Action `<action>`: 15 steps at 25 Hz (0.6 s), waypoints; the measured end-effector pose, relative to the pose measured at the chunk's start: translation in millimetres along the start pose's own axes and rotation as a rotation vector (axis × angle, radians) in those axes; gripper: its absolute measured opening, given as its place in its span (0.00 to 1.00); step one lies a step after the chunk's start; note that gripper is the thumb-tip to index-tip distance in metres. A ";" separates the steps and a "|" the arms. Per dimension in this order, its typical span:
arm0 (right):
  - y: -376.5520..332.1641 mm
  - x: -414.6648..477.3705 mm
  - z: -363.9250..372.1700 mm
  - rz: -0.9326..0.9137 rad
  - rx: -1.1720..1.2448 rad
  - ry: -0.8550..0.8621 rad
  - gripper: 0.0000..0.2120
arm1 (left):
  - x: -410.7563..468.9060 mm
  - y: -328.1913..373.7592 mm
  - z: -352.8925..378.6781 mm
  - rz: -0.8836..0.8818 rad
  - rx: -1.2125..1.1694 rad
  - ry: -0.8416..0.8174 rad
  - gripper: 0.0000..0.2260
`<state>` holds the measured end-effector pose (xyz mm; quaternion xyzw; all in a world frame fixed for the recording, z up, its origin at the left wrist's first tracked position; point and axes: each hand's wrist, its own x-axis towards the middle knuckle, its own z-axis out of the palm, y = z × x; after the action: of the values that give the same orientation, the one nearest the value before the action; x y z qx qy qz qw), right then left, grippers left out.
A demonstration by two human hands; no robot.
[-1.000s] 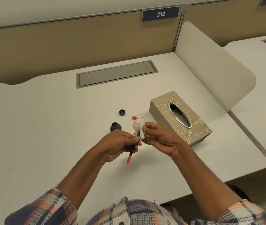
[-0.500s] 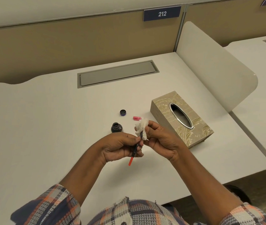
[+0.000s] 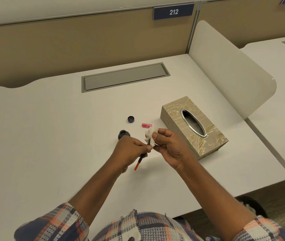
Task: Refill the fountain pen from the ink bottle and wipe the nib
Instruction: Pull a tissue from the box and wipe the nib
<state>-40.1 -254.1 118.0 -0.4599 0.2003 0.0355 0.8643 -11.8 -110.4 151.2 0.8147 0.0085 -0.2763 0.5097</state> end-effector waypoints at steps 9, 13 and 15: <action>0.5 -1.3 -1.0 -0.005 0.063 -0.010 0.08 | -2.3 2.9 -2.9 0.054 0.069 -0.014 0.07; -2.7 -2.1 -3.8 0.015 0.081 -0.059 0.11 | 1.3 1.4 -9.4 -0.024 -0.105 -0.196 0.10; -2.6 -3.2 -4.6 0.022 0.063 -0.071 0.09 | 0.3 1.1 -8.4 -0.066 -0.176 -0.267 0.09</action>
<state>-43.9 -258.8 118.9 -0.4286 0.1756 0.0552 0.8845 -7.5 -104.0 154.7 0.7222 -0.0082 -0.3970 0.5663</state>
